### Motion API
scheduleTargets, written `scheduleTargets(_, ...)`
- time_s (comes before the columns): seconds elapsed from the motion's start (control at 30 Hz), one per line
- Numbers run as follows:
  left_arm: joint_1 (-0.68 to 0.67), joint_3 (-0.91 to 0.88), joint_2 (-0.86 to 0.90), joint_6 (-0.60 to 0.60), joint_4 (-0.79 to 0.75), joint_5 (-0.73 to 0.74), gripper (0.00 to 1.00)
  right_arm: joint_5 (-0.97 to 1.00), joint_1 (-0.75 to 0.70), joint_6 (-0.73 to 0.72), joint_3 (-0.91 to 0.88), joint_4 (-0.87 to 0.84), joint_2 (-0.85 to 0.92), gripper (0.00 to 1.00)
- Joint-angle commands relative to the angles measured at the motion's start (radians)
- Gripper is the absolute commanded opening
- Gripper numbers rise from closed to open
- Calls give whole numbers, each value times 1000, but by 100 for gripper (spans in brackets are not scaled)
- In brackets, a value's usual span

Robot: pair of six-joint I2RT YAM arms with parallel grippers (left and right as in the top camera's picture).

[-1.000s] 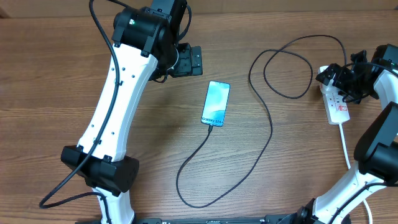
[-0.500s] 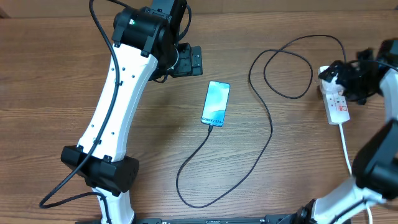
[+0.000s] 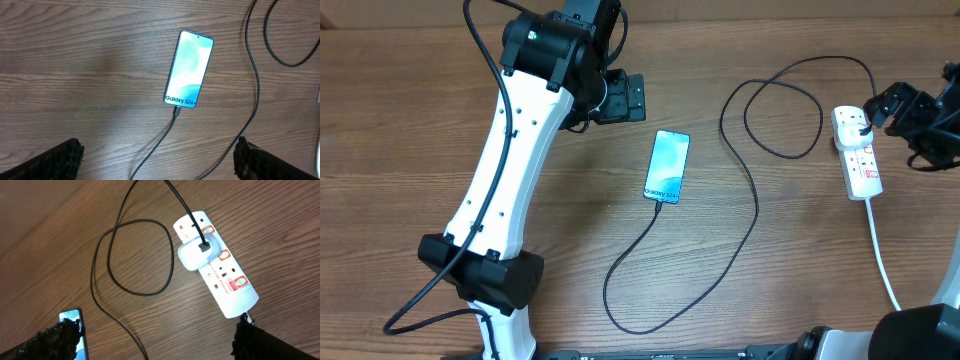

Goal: Plug charger to phone and switch on socket

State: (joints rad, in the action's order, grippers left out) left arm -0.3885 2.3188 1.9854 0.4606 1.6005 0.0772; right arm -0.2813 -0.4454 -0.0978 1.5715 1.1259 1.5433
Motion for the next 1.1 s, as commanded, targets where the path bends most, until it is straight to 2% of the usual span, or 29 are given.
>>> scheduleTargets(0.0, 3, 6, 6, -19, -2, -10, 99, 11, 1, -7, 19, -1, -2, 100)
scheduleTargets(0.77, 3, 6, 6, -19, -3, -10, 100, 11, 1, -7, 19, -1, -2, 100)
scheduleTargets(0.83, 3, 6, 6, -52, 3, -37, 100, 11, 1, -7, 19, -1, -2, 100)
scheduleTargets(1.07, 4, 6, 6, -57, -5, -60, 100, 11, 1, -7, 19, -1, -2, 100)
